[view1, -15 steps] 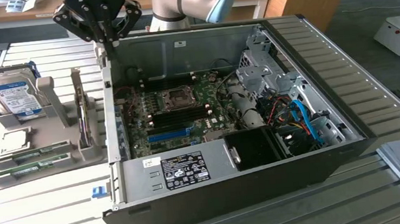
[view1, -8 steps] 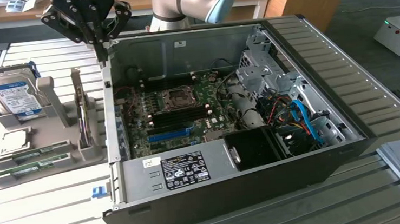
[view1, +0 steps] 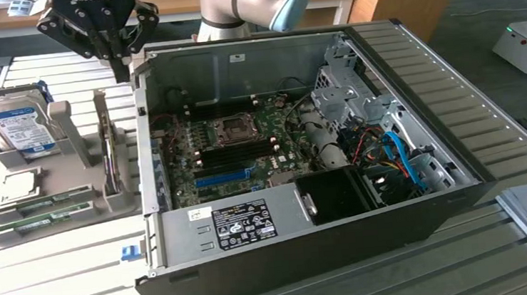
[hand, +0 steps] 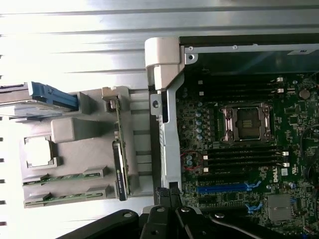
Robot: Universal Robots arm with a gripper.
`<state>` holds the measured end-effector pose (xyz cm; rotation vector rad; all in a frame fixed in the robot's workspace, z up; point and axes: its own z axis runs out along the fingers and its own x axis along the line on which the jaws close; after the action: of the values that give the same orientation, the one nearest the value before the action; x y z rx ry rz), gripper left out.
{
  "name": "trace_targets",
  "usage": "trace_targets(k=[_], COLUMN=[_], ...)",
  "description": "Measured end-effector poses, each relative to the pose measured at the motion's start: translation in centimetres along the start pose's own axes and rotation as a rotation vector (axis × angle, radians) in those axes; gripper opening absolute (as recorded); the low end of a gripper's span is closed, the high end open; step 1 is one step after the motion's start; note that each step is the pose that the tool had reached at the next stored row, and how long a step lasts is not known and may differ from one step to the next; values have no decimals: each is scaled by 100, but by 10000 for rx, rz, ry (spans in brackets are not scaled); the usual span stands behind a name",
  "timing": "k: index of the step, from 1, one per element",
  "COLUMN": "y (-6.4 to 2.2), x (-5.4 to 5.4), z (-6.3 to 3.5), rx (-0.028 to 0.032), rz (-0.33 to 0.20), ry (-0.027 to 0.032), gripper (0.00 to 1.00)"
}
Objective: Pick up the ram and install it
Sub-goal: 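Reach for the ram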
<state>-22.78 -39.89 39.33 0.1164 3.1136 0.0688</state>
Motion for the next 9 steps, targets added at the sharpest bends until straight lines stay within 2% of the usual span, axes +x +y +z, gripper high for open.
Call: trace_targets(k=[9], y=[-12], x=[166], z=[-4], rx=[0], rz=[0], ry=[0], gripper=[10])
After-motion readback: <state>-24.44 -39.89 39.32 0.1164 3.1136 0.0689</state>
